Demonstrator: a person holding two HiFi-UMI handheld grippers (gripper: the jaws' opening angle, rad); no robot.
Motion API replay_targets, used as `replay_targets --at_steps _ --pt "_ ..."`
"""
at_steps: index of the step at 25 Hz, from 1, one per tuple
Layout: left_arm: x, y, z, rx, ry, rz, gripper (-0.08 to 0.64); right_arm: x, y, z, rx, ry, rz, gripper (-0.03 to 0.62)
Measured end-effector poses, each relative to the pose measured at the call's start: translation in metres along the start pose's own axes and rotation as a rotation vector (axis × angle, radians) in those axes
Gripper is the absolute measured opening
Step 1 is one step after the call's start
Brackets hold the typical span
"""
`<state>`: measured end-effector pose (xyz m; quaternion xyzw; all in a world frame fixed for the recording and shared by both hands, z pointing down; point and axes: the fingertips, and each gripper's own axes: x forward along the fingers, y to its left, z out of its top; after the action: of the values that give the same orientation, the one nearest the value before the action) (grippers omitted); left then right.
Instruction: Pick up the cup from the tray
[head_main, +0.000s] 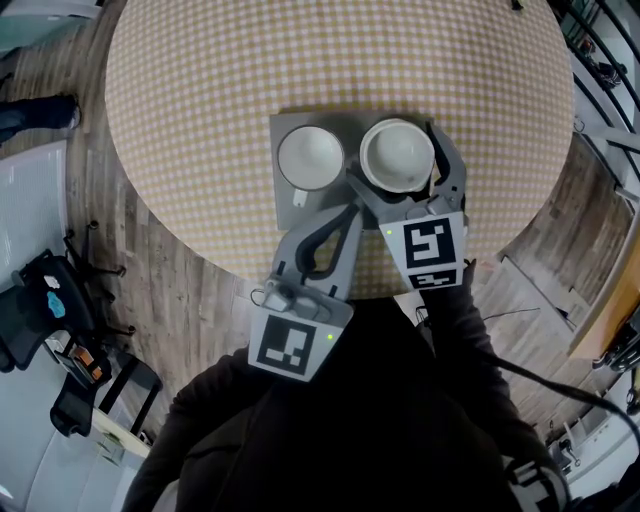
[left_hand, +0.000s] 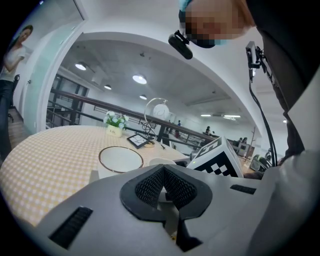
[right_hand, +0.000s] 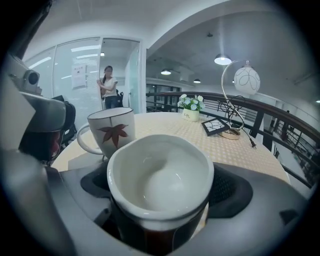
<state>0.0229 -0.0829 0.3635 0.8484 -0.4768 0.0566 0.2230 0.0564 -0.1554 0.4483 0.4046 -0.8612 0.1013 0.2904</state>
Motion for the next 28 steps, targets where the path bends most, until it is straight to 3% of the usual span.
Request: replay_targets --at_steps 9,17,28 --pt "-0.010 -0.006 0.020 0.033 -0.052 -0.023 0.003 -0.019 -0.005 0.031 0.027 -0.079 -0.053 0.485" --pt "-0.002 -0.035 0.042 0.079 -0.088 -0.110 0.002 -0.053 -0.038 0.044 0.038 -0.112 -0.153 0.485" --pt "0.030 -0.082 0.016 0.102 0.006 -0.244 0.002 -0.089 -0.095 -0.019 0.160 -0.064 -0.290 0.485"
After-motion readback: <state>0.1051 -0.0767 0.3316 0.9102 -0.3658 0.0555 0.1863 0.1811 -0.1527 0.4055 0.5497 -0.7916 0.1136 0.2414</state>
